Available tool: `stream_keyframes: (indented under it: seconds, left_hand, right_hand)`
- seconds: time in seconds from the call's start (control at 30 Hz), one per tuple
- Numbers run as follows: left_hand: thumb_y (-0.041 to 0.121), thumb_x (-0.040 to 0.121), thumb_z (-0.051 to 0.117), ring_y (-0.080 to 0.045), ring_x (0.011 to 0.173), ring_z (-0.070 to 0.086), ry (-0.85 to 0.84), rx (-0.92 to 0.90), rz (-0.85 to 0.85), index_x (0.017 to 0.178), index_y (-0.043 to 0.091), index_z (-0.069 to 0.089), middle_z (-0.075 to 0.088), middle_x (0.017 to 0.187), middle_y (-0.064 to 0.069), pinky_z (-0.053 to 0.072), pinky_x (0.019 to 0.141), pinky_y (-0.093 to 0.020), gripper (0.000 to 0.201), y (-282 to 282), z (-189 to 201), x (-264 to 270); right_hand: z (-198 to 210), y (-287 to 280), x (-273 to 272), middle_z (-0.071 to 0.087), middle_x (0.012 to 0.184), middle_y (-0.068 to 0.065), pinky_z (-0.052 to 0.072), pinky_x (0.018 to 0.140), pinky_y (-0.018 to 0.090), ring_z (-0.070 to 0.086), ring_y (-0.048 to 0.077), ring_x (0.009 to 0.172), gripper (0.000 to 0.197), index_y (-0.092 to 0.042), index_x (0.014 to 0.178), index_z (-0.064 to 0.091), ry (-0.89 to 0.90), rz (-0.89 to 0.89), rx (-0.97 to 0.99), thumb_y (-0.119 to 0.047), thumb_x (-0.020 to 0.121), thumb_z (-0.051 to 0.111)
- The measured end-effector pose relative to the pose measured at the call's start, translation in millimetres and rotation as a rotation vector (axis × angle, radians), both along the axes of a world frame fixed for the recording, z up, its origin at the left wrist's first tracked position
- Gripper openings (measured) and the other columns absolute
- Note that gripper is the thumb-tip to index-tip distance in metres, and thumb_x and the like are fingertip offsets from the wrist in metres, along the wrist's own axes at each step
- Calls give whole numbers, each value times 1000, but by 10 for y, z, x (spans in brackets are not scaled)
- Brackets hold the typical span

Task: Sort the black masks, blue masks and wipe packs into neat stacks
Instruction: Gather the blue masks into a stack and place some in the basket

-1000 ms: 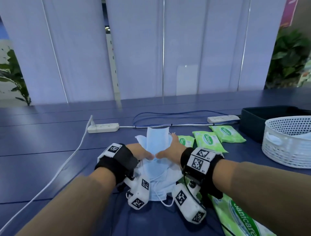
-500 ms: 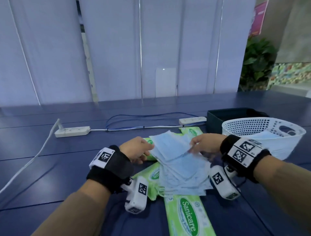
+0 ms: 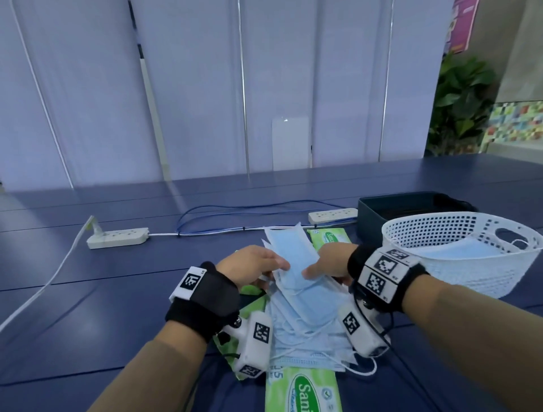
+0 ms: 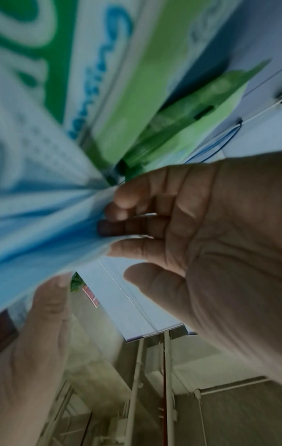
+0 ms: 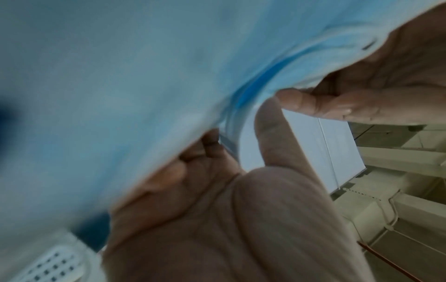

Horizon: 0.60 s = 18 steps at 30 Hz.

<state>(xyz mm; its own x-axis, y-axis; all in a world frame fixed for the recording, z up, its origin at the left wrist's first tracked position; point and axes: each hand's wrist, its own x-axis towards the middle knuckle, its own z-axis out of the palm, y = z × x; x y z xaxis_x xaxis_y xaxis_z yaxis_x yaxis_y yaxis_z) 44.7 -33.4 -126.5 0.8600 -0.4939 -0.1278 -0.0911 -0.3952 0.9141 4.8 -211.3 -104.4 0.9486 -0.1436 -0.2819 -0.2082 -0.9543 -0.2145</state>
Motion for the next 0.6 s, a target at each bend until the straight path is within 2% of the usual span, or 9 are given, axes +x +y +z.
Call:
stream_keyframes:
  seconds: [0.13,0.23,0.33,0.43,0.5,0.53,0.57,0.6]
  left_hand:
    - [-1,92,51,-5,54,51,-63,-74,73,84,11,68,55,73,0,48,56,-18,22,36,-35,67]
    - [-8,90,51,-6,51,47,-70,-215,165,82,12,61,42,64,-1,49,53,-16,23,29,-68,82]
    - [-8,89,52,-12,62,47,-126,-303,223,87,16,61,37,68,-4,52,62,-25,25,17,-59,116]
    - [-7,90,47,-16,71,47,-145,-379,317,88,15,62,39,78,-7,53,65,-28,28,21,-16,161]
    - [-2,93,47,-20,74,52,-63,-458,350,92,11,61,46,88,-11,55,62,-29,20,25,-5,175]
    - [5,95,50,-22,74,56,38,-508,342,95,7,61,49,91,-14,57,62,-32,11,22,2,158]
    - [15,95,53,-25,73,61,146,-521,311,99,3,60,52,92,-15,58,61,-36,15,22,-7,129]
    - [26,95,54,-28,73,64,244,-486,262,102,-1,60,56,92,-15,58,60,-38,29,25,-30,103]
  right_hand:
    - [-8,-118,66,53,59,2,34,45,21,45,15,46,32,-9,64,47,-126,13,27,-26,90,53]
    - [-40,-288,55,55,60,7,34,44,21,43,18,47,30,-10,64,48,-199,-62,396,-18,91,55]
    - [-38,-384,21,51,52,2,37,40,21,51,18,49,33,-14,62,43,-247,-86,743,-12,92,56]
    - [73,-358,-43,45,60,4,49,52,27,58,16,49,37,-14,60,38,-312,-26,1043,0,91,51]
    - [166,-317,-85,36,66,8,55,57,30,51,17,53,37,-15,58,37,-365,45,1260,0,85,56]
    - [218,-284,-108,33,70,9,56,58,31,46,20,58,34,-16,56,39,-397,84,1352,-3,81,58]
    - [262,-246,-132,33,72,9,57,59,30,44,22,62,30,-16,54,41,-427,117,1429,-6,77,58]
    - [295,-219,-150,36,72,9,58,59,31,46,22,63,31,-18,52,43,-447,142,1485,-6,77,58]
